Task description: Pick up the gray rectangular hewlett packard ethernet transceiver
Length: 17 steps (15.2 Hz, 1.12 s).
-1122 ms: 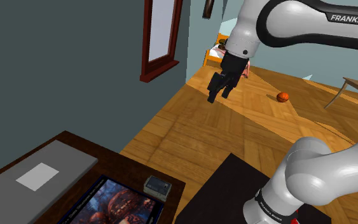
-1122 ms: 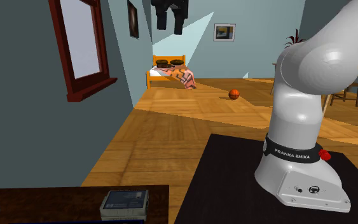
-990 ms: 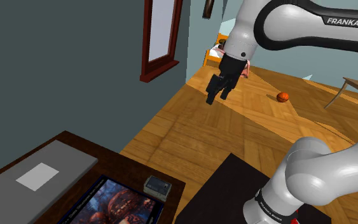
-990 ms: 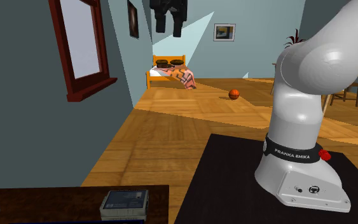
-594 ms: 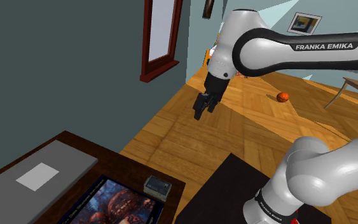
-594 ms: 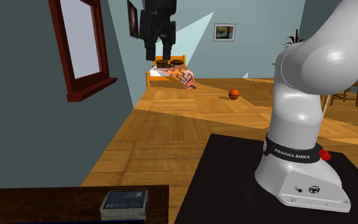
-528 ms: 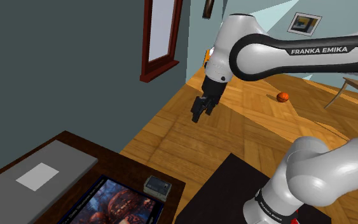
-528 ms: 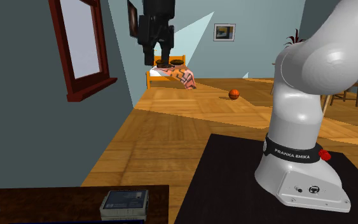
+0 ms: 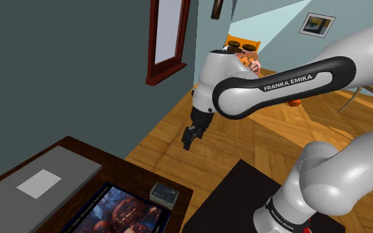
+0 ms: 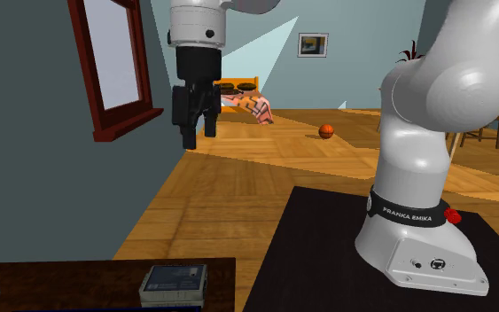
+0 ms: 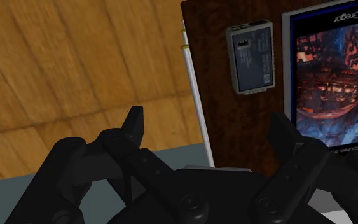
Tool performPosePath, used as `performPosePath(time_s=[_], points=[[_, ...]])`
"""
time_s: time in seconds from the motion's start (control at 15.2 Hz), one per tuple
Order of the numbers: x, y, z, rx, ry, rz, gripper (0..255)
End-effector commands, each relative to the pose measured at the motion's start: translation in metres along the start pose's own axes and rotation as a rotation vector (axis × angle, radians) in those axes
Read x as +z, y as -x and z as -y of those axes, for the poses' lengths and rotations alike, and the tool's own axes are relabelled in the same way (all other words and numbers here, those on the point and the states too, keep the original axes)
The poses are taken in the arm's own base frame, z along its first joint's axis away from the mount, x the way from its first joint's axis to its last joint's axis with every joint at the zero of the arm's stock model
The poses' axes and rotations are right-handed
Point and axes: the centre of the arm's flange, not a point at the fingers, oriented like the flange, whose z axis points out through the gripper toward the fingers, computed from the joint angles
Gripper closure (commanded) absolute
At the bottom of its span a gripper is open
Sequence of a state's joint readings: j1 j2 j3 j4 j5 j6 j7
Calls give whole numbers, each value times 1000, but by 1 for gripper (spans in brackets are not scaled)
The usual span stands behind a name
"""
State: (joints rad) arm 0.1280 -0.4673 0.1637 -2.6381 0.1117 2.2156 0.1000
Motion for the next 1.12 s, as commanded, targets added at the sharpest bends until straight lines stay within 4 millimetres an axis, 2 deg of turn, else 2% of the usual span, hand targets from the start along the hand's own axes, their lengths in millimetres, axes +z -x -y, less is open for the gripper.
performPosePath(time_s=[0.0, 1.06], points=[[24, -8, 12, -28, 1, 3, 0], [217, -38, 99, -246, 15, 43, 0]])
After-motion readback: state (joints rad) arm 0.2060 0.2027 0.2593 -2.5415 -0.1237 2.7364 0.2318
